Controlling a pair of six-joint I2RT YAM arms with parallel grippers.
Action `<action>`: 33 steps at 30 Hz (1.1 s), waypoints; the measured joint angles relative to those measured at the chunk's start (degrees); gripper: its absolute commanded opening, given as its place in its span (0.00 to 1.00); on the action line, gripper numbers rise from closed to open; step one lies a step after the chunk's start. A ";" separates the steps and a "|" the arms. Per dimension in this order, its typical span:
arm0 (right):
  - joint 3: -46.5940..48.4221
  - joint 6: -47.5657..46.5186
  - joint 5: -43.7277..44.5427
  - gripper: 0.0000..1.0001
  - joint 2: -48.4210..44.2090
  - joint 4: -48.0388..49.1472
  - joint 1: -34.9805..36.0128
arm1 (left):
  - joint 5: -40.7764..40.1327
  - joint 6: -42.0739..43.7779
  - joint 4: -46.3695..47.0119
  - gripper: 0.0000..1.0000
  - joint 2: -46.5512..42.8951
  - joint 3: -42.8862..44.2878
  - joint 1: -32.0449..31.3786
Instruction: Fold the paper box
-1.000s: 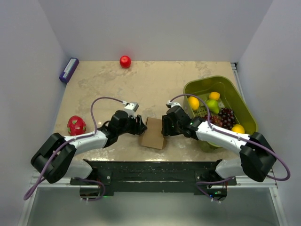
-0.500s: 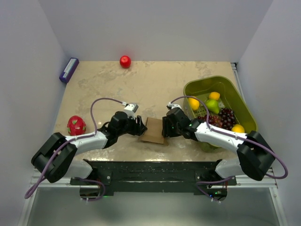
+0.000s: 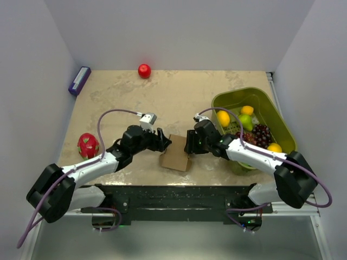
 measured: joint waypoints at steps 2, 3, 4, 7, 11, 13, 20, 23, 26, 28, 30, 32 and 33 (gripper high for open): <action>-0.04 0.42 -0.63 0.50 0.42 1.09 -0.46 | -0.07 -0.04 -0.31 0.70 -0.48 0.00 0.00; -0.26 0.61 -1.18 0.49 0.68 1.86 -0.76 | -0.15 -0.07 -0.57 0.71 -0.70 0.00 0.00; -0.55 0.79 -1.38 0.46 0.79 2.36 -0.98 | -0.24 -0.15 -0.90 0.71 -0.94 0.00 0.00; -2.08 1.53 -2.03 0.41 1.14 3.82 -1.77 | -0.52 -0.63 -1.75 0.71 -1.73 0.00 0.00; -4.33 3.02 -3.98 0.30 0.70 6.75 -2.54 | -1.01 -1.16 -2.47 0.71 -2.56 0.00 0.00; -5.75 3.82 -4.48 0.23 -0.31 8.37 -2.82 | -1.25 -1.33 -2.62 0.72 -2.84 0.00 0.00; -10.32 6.19 -5.66 0.08 -3.85 12.11 -4.02 | -1.40 -1.66 -2.38 0.72 -2.95 -0.70 0.00; -12.17 6.99 -5.77 0.04 -5.03 13.92 -4.46 | -1.38 -2.40 -2.29 0.72 -2.95 -1.44 0.00; -13.88 7.82 -5.95 0.01 -5.97 15.80 -4.94 | -1.29 -3.08 -1.95 0.73 -2.93 -2.08 0.00; -14.88 8.44 -6.19 0.00 -6.49 17.07 -5.18 | -1.05 -3.98 -1.51 0.74 -2.93 -2.69 0.00; -15.37 8.63 -6.36 0.00 -6.62 17.86 -5.31 | -0.59 -4.76 -0.61 0.75 -2.89 -3.45 0.00; -15.56 8.70 -6.60 0.00 -6.62 18.38 -5.33 | 0.04 -5.79 0.35 0.76 -2.58 -4.17 0.00; -15.67 8.68 -6.71 0.00 -6.62 18.58 -5.35 | 0.46 -6.40 1.16 0.77 -2.23 -4.61 0.00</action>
